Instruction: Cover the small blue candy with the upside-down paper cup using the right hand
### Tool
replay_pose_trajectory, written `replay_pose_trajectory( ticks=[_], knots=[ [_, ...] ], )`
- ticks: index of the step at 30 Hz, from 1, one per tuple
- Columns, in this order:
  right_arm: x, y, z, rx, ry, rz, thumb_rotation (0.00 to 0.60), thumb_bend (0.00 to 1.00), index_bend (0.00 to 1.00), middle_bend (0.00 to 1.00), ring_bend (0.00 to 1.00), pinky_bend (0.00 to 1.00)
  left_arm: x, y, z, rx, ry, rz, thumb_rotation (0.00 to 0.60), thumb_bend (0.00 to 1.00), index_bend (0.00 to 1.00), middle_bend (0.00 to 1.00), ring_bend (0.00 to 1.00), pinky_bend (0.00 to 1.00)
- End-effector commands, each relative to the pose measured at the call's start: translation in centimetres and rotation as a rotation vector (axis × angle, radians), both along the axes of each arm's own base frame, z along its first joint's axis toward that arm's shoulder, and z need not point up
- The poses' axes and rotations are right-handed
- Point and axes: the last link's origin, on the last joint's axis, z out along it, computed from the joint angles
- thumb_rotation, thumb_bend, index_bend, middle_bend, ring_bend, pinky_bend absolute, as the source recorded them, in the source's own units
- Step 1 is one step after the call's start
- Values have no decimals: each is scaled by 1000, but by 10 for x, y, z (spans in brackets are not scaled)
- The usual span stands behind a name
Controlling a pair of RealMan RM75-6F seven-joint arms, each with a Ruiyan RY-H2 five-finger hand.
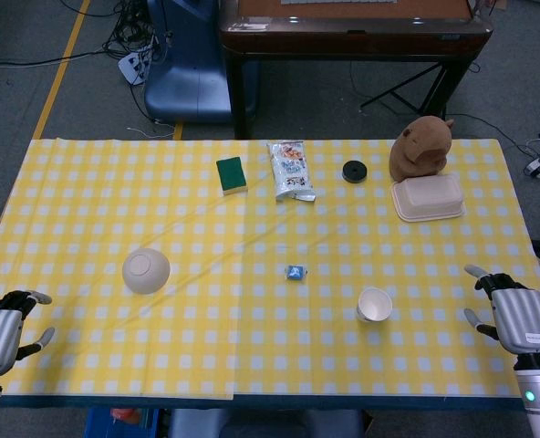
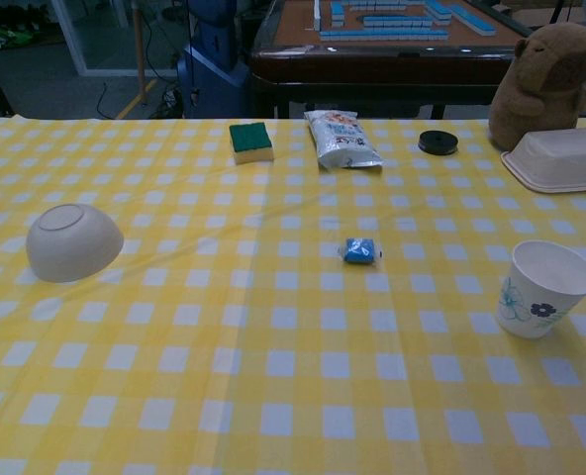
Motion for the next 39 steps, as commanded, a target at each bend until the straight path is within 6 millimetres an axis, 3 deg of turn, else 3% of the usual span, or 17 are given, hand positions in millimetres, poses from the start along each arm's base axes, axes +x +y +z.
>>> replay_pose_trajectory(
  ticks=[1,6,9,11,15,20,24,33,39],
  knots=[
    [1,-1,-1,2,0,5,600,186,242,433,347,574,0,0,1,2,-2,-3,600,255,463,380,298,415],
    [6,-3,-3,1,-13,45,600,186,242,438,353,575,0,-2,1,-2,-10,-3,600,255,463,380,298,415],
    [13,-6,-7,11,-28,92,600,173,242,487,426,577,0,-3,5,6,-21,-3,600,255,463,380,299,416],
    [18,-8,-9,24,-25,111,600,131,242,562,531,613,0,-4,6,9,-27,-7,600,255,464,380,299,416],
    [33,-10,-16,92,39,139,600,6,242,803,799,826,2,-7,9,12,-40,-23,600,255,464,380,299,416],
    [55,-15,-24,186,121,163,600,0,242,952,943,929,4,-11,12,18,-48,-36,600,255,464,380,299,416],
    [68,-23,-38,240,173,170,600,0,242,996,984,953,4,-13,14,22,-55,-41,600,255,463,380,300,416],
    [85,-38,-72,318,222,177,600,0,242,997,985,954,4,-15,18,29,-67,-42,600,255,463,380,301,416],
    [95,-42,-84,350,235,193,600,0,242,997,985,954,2,-14,20,29,-73,-31,600,255,463,380,301,417]
  ],
)
